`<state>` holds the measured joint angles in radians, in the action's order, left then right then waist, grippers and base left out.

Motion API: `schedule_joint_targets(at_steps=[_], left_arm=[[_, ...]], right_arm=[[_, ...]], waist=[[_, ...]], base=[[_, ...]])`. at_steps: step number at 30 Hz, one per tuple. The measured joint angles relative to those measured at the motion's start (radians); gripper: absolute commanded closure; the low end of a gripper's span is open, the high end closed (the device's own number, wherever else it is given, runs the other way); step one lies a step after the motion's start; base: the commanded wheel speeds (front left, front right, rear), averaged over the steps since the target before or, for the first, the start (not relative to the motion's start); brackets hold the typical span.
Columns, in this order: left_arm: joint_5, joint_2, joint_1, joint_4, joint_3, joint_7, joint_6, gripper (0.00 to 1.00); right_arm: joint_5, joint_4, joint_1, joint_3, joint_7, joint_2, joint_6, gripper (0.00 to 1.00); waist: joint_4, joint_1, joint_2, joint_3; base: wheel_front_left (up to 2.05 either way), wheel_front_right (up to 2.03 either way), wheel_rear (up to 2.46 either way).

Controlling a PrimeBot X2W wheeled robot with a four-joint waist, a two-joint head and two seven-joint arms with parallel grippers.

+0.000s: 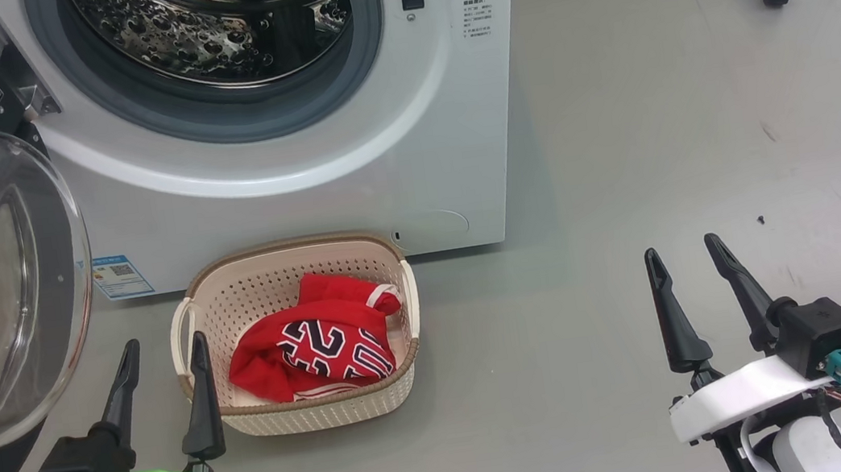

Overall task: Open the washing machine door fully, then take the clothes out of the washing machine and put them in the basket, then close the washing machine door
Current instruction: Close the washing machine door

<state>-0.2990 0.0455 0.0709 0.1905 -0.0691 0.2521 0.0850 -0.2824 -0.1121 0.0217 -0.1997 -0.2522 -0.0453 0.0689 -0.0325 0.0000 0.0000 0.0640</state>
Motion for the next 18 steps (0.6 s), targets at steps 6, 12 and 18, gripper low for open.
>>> schedule_joint_targets(at_steps=[6, 12, 18], left_arm=[[0.0, -0.001, 0.0, -0.001, 0.0, 0.0, 0.0, 0.0], [0.0, -0.001, -0.002, -0.001, 0.002, 0.0, 0.0, 0.0], [0.0, -0.001, -0.011, -0.001, 0.002, 0.0, 0.0, 0.0]], right_arm=[[0.0, -0.002, 0.0, 0.0, 0.0, 0.0, 0.0, 0.0], [0.0, -0.003, 0.0, 0.0, 0.0, 0.0, 0.0, 0.0], [0.0, -0.004, 0.0, -0.001, 0.0, 0.0, 0.0, 0.0]], waist=[[0.002, 0.0, 0.0001, -0.002], [0.004, 0.0, 0.0, -0.004], [0.005, 0.0, 0.0, -0.004]], base=[[-0.55, 0.55, 0.0], [-0.32, 0.32, 0.0], [-0.1, 0.1, 0.0]])
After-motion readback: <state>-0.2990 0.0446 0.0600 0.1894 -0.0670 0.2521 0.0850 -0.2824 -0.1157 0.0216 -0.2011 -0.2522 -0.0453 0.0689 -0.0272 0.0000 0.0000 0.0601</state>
